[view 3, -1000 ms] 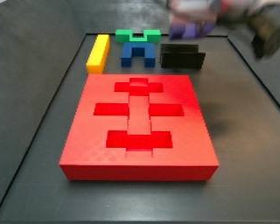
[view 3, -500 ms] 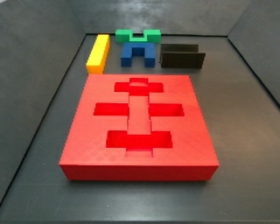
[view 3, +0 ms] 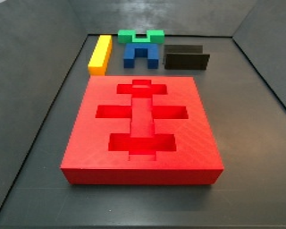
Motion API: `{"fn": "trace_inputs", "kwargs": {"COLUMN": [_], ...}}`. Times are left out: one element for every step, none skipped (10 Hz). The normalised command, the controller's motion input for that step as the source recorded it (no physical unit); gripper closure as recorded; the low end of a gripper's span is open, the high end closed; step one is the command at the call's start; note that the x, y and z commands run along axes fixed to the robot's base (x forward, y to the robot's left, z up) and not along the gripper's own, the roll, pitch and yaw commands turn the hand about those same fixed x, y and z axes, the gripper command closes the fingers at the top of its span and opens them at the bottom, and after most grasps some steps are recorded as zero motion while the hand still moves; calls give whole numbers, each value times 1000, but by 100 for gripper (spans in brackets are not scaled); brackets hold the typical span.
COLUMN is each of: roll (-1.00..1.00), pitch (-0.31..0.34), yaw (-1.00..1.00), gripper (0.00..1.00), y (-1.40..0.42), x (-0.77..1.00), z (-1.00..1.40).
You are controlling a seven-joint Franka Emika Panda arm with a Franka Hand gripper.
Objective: Pick up the purple object. Move up. Place the purple object on the fixture. Regrasp the purple object. Move to above the board. Insert the purple object.
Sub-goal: Move to above the board.
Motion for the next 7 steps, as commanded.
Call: {"fn": "trace_inputs", "kwargs": {"roll": [-1000, -1000, -1000, -1000, -1000, -1000, -842], "pitch": [128, 132, 129, 129, 141, 112, 67], "yaw": [-84, -73, -64, -56, -47, -30, -24], "gripper": [100, 100, 100, 100, 100, 100, 100], "y": [-1345, -1320, -512, -149, -40, -60, -9], "x": [-1400, -1400, -595, -233, -73, -79, -92], "z": [309, 327, 134, 35, -1, 27, 9]}}
